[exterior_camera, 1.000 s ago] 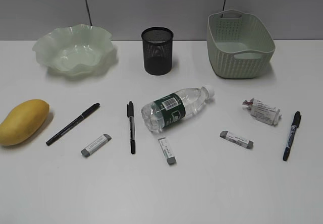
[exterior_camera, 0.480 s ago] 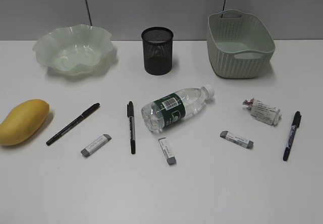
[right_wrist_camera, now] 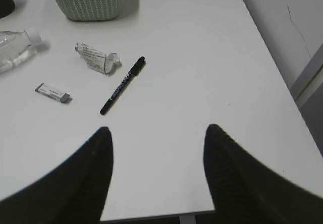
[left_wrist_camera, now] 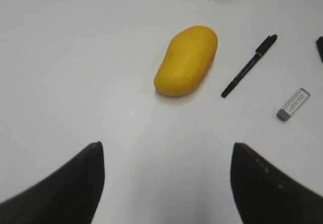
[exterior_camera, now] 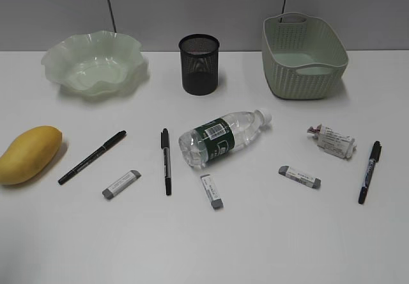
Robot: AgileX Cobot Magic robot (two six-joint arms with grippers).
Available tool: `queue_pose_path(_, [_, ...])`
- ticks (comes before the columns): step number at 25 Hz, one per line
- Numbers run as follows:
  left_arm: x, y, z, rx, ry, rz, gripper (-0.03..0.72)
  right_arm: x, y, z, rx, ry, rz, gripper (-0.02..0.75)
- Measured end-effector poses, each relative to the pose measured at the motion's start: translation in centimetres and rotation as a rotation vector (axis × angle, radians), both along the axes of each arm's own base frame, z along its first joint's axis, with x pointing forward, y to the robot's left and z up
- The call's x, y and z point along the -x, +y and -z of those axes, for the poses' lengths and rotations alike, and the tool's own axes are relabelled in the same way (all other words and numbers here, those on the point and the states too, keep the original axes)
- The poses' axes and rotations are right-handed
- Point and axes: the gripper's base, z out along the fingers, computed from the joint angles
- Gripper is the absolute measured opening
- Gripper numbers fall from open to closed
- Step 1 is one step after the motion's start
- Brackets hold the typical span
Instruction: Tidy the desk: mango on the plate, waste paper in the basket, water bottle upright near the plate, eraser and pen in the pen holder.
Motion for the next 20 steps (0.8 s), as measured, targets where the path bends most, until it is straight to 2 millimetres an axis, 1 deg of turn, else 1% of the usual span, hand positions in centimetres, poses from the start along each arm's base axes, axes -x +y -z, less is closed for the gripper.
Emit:
queue_pose_path(4, [-3.9,-0.2,1.6,0.017,0.104,0.003,0.589,0.0,0.0,0.0,0.0,-0.001,0.0,0.459])
queue_pose_path(6, [-6.2,-0.2,3.1,0.011,0.175,0.014,0.596,0.0,0.0,0.0,0.0,-0.001,0.0,0.459])
queue_pose_path(12, [-10.4,-0.2,6.0,-0.038,0.294,0.082,0.67,0.0,0.0,0.0,0.0,0.0,0.0,0.459])
queue_pose_path(16, [-13.2,-0.3,7.3,-0.093,0.381,0.168,0.678,0.0,0.0,0.0,0.0,0.0,0.0,0.459])
queue_pose_path(20, [-16.2,-0.4,8.6,-0.109,0.46,0.241,0.68,0.0,0.0,0.0,0.0,0.0,0.0,0.459])
